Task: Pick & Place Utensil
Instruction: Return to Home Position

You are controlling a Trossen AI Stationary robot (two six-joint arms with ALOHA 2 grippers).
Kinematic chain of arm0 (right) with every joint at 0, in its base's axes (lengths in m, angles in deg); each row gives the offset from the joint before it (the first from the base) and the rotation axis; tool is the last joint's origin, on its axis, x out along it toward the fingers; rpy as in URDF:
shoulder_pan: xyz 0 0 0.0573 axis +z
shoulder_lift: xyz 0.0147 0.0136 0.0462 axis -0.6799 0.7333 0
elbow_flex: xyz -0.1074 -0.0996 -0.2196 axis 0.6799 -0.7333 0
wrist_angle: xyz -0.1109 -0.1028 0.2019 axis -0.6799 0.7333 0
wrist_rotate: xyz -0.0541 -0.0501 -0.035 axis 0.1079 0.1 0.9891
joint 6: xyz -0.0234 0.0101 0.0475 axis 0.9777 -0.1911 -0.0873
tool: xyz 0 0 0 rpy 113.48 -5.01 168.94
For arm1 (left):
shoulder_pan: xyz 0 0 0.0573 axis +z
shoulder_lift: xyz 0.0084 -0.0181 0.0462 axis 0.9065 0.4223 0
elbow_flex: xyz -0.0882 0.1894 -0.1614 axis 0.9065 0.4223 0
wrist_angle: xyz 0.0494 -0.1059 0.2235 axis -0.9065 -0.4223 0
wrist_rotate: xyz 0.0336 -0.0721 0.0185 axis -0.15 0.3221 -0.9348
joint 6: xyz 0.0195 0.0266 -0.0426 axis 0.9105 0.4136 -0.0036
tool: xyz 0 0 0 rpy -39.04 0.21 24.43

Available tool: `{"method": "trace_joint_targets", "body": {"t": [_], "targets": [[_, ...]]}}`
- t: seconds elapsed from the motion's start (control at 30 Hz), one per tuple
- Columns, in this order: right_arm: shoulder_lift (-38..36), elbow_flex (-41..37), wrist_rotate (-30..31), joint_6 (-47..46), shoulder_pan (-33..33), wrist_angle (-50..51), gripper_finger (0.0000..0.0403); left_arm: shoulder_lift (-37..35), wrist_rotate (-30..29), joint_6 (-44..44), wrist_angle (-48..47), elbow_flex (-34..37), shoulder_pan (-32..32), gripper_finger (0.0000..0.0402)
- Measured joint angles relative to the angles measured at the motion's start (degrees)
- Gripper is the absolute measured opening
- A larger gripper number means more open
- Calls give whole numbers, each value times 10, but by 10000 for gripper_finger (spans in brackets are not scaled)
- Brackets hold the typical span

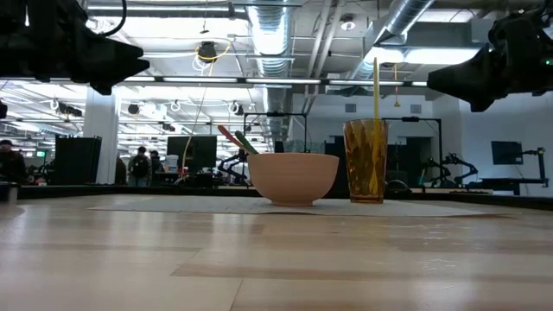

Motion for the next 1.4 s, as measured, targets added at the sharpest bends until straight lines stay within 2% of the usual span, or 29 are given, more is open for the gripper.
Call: {"method": "trace_joint_targets", "body": {"t": [0.37, 0.67, 0.9, 1.4], "targets": [[0, 0, 0, 0, 0, 1, 129, 16, -1, 33, -3, 0, 0, 195], [0, 0, 0, 0, 0, 2, 129, 78, -1, -13, -3, 0, 0, 195], [0, 0, 0, 0, 0, 2, 129, 123, -1, -15, 0, 0, 0, 195], [0, 0, 0, 1, 0, 2, 129, 151, -1, -15, 3, 0, 0, 195]]}}
